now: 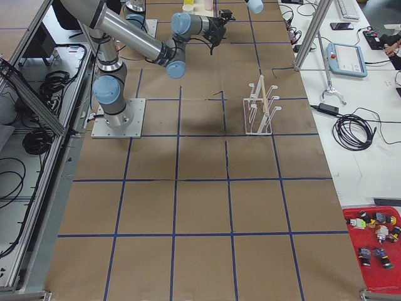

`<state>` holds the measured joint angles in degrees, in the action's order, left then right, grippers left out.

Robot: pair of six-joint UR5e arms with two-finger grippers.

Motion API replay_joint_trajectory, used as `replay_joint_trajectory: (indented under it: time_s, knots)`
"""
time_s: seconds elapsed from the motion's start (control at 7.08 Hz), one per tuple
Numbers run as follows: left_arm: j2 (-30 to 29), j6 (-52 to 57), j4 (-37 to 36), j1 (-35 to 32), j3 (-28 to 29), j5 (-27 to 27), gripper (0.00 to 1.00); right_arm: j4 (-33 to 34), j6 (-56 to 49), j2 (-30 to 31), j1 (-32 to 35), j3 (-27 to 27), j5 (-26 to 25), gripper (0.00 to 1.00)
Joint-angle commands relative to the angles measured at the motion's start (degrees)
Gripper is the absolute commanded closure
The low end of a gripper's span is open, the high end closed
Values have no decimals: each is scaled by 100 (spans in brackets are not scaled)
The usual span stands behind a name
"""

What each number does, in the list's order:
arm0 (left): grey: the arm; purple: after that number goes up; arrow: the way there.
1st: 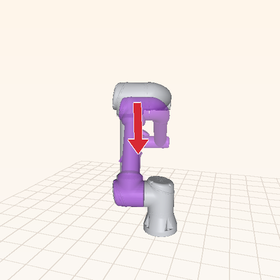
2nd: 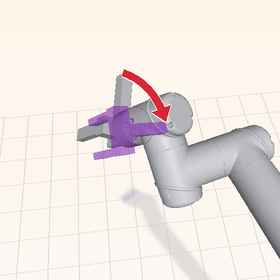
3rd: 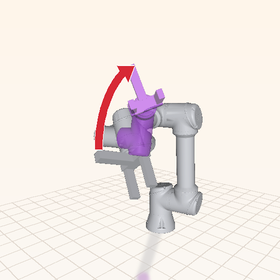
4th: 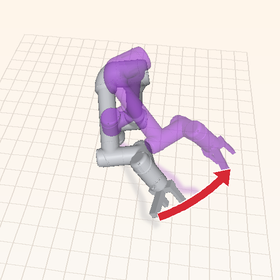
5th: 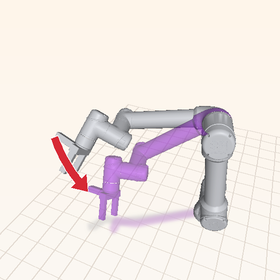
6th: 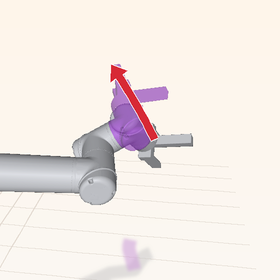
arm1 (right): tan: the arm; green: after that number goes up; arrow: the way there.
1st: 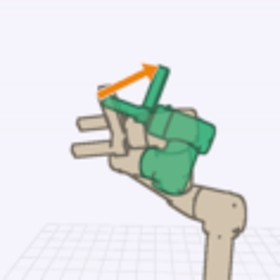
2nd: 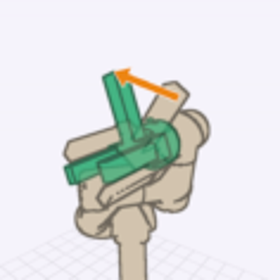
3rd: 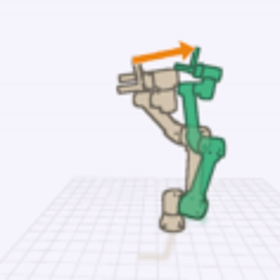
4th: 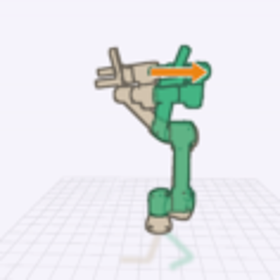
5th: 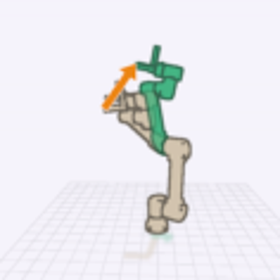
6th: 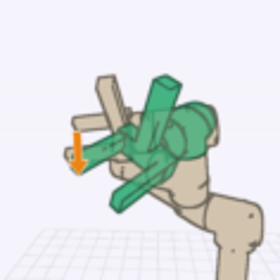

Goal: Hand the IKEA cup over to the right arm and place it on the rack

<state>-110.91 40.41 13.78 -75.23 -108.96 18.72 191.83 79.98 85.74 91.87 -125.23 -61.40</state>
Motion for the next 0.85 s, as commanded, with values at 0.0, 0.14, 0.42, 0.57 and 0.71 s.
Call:
replay_joint_trajectory:
  time_s: [0.0, 0.14, 0.42, 0.57, 0.71]
  knots:
    - [-89, -42, -1120, -123, -616, -596, 100, 3, 27, -83, -3, 96, -214, 0]
    - [-115, -111, -1576, -367, -740, -623, 100, 12, 18, -153, -3, 96, -275, 0]
    - [78, -191, -1755, -772, -1047, -597, 100, 12, 9, -197, -3, 87, -469, 0]
    - [87, -191, -2052, -809, -1179, -597, 100, 12, 35, -276, 6, 87, -469, 0]
    - [79, -278, -2073, -826, -1189, -580, 100, 12, 53, -294, 32, 87, -461, 0]
